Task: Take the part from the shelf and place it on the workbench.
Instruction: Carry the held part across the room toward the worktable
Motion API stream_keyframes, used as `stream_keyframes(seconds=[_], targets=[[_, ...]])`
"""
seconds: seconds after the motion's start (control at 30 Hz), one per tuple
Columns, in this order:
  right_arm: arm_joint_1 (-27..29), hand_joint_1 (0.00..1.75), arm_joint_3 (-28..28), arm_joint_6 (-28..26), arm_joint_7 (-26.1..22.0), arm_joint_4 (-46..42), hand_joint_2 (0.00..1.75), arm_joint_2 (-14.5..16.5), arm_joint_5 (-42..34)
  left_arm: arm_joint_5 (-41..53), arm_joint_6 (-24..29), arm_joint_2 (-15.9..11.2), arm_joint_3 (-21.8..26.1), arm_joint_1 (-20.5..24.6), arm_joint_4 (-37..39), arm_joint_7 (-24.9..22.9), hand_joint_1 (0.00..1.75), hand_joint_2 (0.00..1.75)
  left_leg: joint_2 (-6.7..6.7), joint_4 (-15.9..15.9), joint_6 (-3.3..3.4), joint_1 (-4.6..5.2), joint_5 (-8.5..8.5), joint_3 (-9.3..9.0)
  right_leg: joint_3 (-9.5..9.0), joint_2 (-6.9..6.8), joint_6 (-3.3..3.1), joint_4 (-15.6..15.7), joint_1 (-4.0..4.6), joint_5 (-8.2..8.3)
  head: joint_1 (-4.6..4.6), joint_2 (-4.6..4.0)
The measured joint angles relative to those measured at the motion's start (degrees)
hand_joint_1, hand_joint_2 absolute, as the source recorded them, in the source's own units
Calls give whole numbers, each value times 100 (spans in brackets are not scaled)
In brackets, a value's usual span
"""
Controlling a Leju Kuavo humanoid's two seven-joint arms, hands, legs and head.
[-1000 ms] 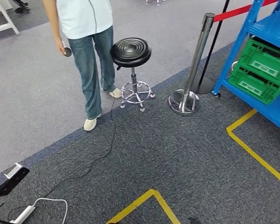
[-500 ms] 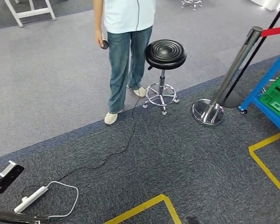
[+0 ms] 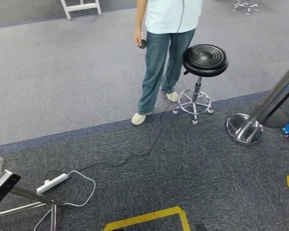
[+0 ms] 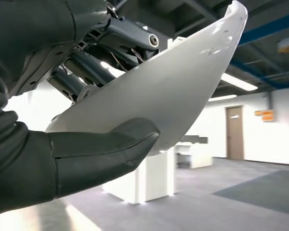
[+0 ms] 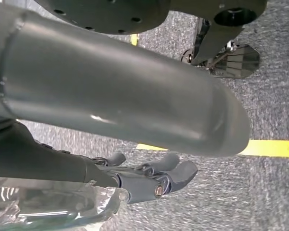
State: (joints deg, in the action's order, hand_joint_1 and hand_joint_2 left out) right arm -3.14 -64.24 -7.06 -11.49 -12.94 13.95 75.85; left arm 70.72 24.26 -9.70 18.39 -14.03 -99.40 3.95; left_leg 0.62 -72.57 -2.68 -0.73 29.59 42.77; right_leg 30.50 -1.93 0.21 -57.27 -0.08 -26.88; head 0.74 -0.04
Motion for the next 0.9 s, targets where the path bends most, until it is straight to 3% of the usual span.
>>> stream_keyframes(seconds=[0.03, 0.1, 0.17, 0.2, 0.27, 0.33, 0.4, 0.47, 0.5, 0.53, 0.57, 0.63, 0.7, 0.77, 0.83, 0.9], targets=[[-1, 0, 0, 0, 1, 0, 0, 1, 1, 1, 0, 3, 2, -4, 3, 1, 175, 175, -29, 171, -8, -10, -138, -91, -9, -86, 10, 0, -1, -13, 1, 0], [-7, 0, 1, 0, 2, 0, 0, 2, 1, 1, 0, 5, 10, -1, 4, 1, 175, 175, -256, 947, -23, -9, -486, -520, -45, -230, 54, -2, 9, -52, 2, 0], [-10, 0, 1, 0, 2, 0, 0, 2, 0, 2, 0, 11, 15, 6, 4, 1, 175, 175, -443, 1505, 27, 13, -630, -830, -64, -345, 118, -9, 40, -119, -10, 0], [-15, 0, 0, 0, 2, 0, 0, 2, -1, 3, 0, 15, 18, 5, 4, 1, 175, 175, -445, 1584, 68, 31, -611, -870, -78, -401, 149, -3, 55, -151, -18, 0], [-35, 0, 1, 0, 1, 0, 0, 2, -1, 4, 1, 19, 33, -12, 4, 1, 175, 175, -285, 1595, 164, 39, -597, -875, -144, -477, 209, 13, 40, -198, -29, 0], [-53, 0, 3, 0, -2, 0, 0, 2, -2, 5, 3, 20, 57, -14, 4, 1, 175, 175, -158, 1607, 239, 26, -604, -893, -100, -241, 264, -196, 13, -342, -44, 0], [-51, 0, 4, 0, -3, 0, 0, 2, -3, 5, 4, 28, 70, -3, 4, 2, 175, 175, -43, 1610, 296, 19, -603, -905, 241, 93, 284, -901, 4, -677, -69, 0], [-30, 0, 4, 0, 1, 1, 0, 2, -5, 6, 4, 40, 73, 0, 5, 5, 175, 175, 113, 1607, 321, 30, -593, -910, 681, 179, 273, -1658, 7, -912, -76, 0], [-20, 0, 3, 0, 2, 1, 0, 2, -7, 12, 4, 46, 74, -2, 5, 8, 175, 175, 203, 1606, 326, 35, -590, -917, 795, 187, 261, -1777, 8, -868, -78, 0], [-13, 0, 3, 0, 3, 2, 0, 2, -7, 26, 4, 53, 76, -2, 6, 13, 175, 175, 295, 1605, 326, 37, -586, -927, 795, 202, 244, -1655, 7, -706, -77, 0], [-10, 0, 3, 0, 3, 2, 0, 2, -8, 44, 3, 60, 79, -1, 6, 19, 175, 175, 383, 1604, 322, 33, -582, -940, 687, 255, 225, -1324, 6, -462, -78, 0], [-11, 0, 4, 0, 2, 2, 0, 2, -8, 93, -3, 73, 88, 5, 7, 31, 175, 175, 542, 1590, 293, 26, -568, -949, 379, 537, 196, -510, -18, -50, -78, 0], [-15, 0, 5, 1, 4, 2, 0, 2, -8, 142, -17, 81, 104, 9, 8, 37, 175, 175, 686, 1586, 231, 7, -574, -918, 193, 728, 183, -114, -26, 61, -75, 0], [-22, 0, 5, 3, 6, 2, 0, 3, -1, 178, -47, 83, 139, -3, 20, 40, 175, 175, 795, 1605, 149, -20, -605, -878, 148, 627, 141, -79, -11, 65, -72, 0], [-24, 0, 4, 3, 8, 2, 0, 5, 10, 209, -81, 83, 185, -4, 38, 42, 175, 175, 556, 1491, 92, -5, -526, -806, 127, 477, 66, -31, -13, 96, -55, 0], [-15, 0, 4, 2, 11, 2, 0, 6, 21, 248, -148, 87, 217, 27, 54, 33, 175, 175, 158, 932, 58, 20, -206, -536, 111, 308, 15, 1, -4, 104, -34, -1]])
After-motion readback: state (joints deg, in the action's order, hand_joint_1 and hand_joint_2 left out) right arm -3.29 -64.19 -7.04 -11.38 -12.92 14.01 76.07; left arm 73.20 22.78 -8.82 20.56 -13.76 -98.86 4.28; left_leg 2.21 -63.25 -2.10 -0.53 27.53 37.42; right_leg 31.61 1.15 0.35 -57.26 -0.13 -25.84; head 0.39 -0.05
